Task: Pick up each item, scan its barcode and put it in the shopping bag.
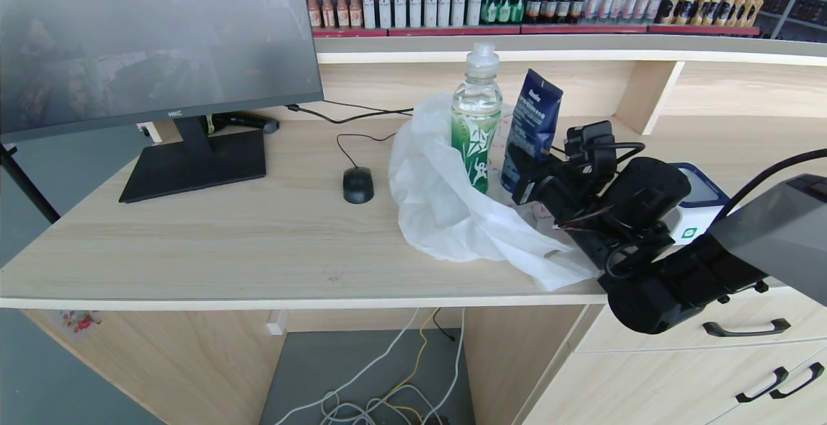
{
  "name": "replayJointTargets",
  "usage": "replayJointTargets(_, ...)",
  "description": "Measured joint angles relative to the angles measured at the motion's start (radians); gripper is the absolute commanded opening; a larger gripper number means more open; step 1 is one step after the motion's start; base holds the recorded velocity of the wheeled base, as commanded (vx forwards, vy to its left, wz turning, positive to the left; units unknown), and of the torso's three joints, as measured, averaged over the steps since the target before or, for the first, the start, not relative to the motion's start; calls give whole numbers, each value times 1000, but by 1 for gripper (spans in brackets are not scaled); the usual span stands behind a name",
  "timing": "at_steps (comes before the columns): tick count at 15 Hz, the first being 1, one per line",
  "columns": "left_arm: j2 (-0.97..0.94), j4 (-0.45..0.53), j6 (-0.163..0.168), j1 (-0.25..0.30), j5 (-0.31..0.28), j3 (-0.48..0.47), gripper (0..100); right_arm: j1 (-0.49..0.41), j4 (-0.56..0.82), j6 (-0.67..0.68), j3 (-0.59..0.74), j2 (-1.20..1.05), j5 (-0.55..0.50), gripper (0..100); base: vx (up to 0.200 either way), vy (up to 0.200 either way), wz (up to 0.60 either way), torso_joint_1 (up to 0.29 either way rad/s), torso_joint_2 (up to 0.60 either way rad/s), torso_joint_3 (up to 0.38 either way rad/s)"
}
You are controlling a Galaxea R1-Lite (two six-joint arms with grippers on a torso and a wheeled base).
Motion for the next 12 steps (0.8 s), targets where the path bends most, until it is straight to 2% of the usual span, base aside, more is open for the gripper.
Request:
replayJointTargets(1, 0, 0, 0, 0, 0, 0, 100, -4, 1, -1, -1, 0, 0, 0, 0, 0, 0, 0, 0, 0)
replayJointTargets(2, 0, 0, 0, 0, 0, 0, 100, -6, 1, -1, -1, 0, 0, 100, 0, 0, 0, 0, 0, 0)
replayJointTargets(12, 0, 0, 0, 0, 0, 0, 100, -7, -2, 5, 2, -3, 1, 100, 0, 0, 0, 0, 0, 0)
